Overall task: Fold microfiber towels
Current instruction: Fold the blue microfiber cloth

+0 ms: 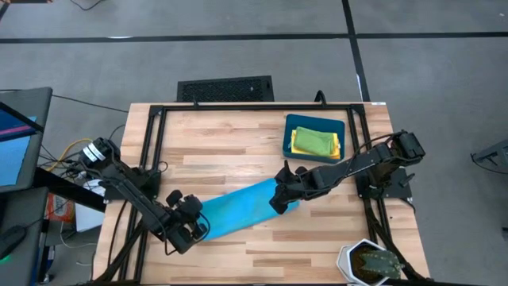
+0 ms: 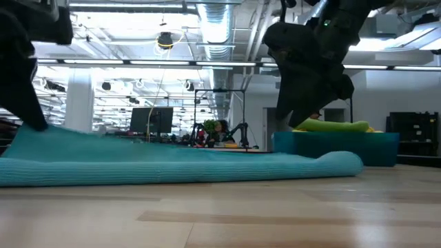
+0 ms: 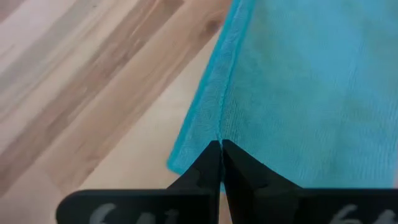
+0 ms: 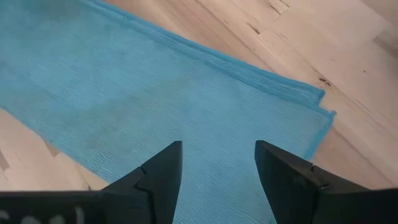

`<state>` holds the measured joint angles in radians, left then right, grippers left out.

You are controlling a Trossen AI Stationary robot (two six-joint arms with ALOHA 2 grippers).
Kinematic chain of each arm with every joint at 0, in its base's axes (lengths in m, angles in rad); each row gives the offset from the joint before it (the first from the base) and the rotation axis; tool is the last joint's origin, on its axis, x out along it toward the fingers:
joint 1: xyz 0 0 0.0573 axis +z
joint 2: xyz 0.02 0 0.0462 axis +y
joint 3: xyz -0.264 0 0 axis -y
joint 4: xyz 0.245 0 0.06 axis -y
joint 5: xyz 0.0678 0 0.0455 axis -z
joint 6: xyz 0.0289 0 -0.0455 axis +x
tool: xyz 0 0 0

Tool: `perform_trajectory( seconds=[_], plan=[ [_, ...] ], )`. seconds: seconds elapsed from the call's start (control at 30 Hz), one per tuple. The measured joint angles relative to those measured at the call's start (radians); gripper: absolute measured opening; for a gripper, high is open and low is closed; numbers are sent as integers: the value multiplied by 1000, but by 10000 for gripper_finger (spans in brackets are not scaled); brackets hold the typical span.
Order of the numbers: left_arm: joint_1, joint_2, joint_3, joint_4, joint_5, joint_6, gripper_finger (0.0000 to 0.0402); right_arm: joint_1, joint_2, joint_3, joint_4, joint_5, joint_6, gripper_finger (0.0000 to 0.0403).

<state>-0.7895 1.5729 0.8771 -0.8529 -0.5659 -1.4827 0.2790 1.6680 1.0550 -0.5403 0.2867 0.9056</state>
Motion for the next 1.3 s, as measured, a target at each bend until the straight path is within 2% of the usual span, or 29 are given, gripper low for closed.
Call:
perform_trajectory(
  seconds=[0.13, 0.27, 0.43, 0.57, 0.7, 0.9, 1.07, 1.3],
  plan=[
    [-9, 0, 2, -3, -5, -31, 0, 0, 0, 0, -6, 0, -1, 226],
    [-9, 0, 16, -14, 37, -71, 0, 0, 0, 0, -5, 0, -15, 226],
    [-34, 5, 117, -169, -16, -86, 0, 0, 0, 0, -5, 0, -16, 226],
    [-55, 28, 102, -259, 36, -180, 0, 0, 0, 0, -5, 0, -23, 226],
    [-68, 33, 63, -213, 65, -204, 0, 0, 0, 0, -5, 0, -24, 226],
    [-66, 33, 41, -116, 125, -156, 0, 0, 8, 0, 12, -1, -31, 226],
    [-74, 33, 41, -117, 193, -160, 0, 0, 75, 1, 95, -59, -95, 226],
    [-91, 33, 41, -126, 240, -177, 0, 10, 122, 0, 91, -69, -83, 226]
  ],
)
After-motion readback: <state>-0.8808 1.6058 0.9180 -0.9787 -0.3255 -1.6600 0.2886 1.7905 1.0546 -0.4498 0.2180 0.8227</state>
